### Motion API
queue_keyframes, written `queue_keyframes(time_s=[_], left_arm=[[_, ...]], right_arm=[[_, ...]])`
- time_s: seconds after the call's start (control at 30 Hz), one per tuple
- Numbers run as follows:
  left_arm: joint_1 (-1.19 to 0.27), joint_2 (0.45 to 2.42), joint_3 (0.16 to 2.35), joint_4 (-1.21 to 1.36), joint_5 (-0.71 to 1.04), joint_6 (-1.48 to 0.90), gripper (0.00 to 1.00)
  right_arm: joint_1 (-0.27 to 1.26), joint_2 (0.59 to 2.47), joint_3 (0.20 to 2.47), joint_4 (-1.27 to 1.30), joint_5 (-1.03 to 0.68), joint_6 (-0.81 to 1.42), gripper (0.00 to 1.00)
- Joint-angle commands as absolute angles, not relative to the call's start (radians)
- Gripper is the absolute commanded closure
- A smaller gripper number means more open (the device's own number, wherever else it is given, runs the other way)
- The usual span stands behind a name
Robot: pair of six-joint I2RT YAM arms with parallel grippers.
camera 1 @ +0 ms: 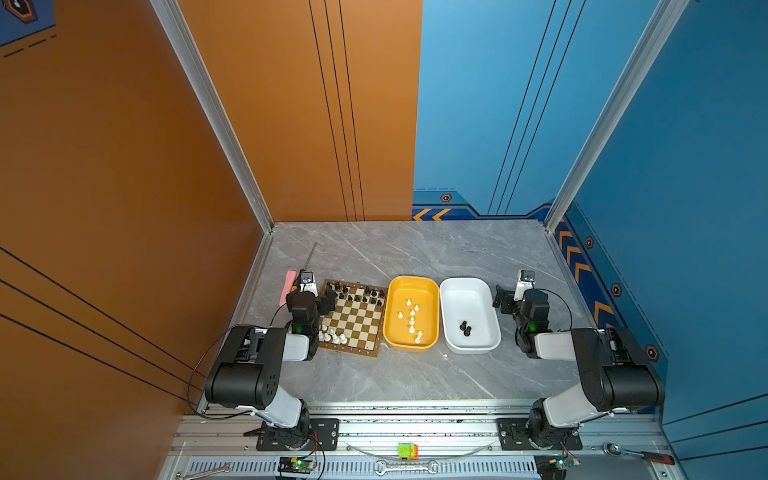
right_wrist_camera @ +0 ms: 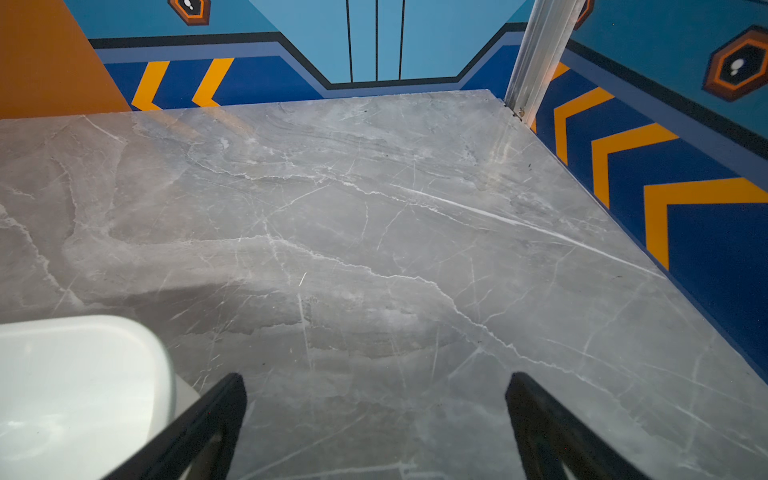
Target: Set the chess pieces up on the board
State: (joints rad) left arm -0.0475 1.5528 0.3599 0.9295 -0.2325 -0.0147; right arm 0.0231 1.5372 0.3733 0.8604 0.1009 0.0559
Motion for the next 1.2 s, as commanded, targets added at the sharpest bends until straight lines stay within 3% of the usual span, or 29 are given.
queue_keyframes(time_s=[0.0,0.97,1.17], left_arm=[[-0.053,1.562,0.379,0.920,-0.235,0.000,0.02],[-0.050,1.561,0.380,0.921,-0.229,-0.002,0.02],[-0.052,1.559,0.378,0.920,-0.232,-0.003,0.02]], right_arm=[[0.019,1.532,0.385,0.856,0.087,0.052,0.00],[0.016,1.532,0.387,0.856,0.082,0.053,0.00],[0.040,1.496,0.394,0.830,0.227,0.079,0.00]])
